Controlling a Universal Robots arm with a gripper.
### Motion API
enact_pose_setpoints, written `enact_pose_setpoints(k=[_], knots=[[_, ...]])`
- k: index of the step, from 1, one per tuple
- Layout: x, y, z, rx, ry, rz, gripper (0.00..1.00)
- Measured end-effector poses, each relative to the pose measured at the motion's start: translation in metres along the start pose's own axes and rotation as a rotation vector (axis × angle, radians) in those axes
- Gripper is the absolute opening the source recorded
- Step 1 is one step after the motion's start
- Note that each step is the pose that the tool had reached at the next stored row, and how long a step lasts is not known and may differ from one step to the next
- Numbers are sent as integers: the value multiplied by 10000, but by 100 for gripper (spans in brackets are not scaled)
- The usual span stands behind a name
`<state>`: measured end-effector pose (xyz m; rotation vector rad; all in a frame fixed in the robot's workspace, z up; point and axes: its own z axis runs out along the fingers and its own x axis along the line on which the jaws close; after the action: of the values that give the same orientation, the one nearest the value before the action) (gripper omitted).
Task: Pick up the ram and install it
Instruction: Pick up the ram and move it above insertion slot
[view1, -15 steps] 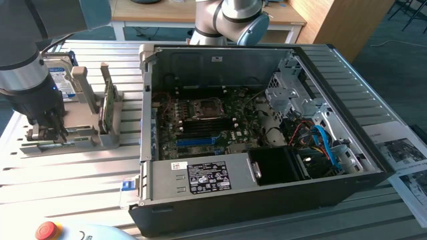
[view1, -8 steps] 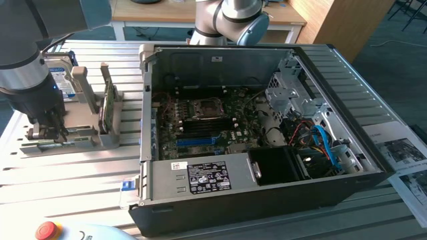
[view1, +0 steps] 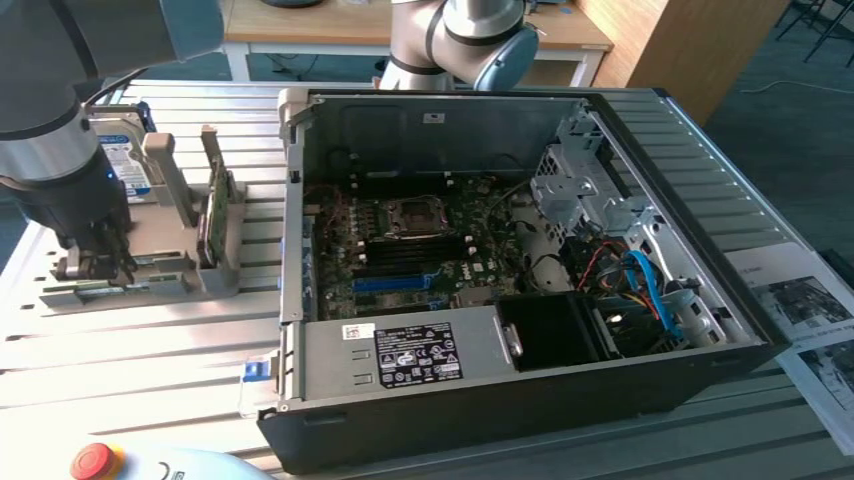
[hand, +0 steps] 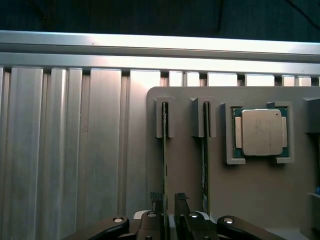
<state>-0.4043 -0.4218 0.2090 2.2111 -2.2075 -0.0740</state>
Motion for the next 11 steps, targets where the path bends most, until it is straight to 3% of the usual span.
enact_pose_setpoints(k=[11], knots=[[2,-3,62,0,0,0,24]])
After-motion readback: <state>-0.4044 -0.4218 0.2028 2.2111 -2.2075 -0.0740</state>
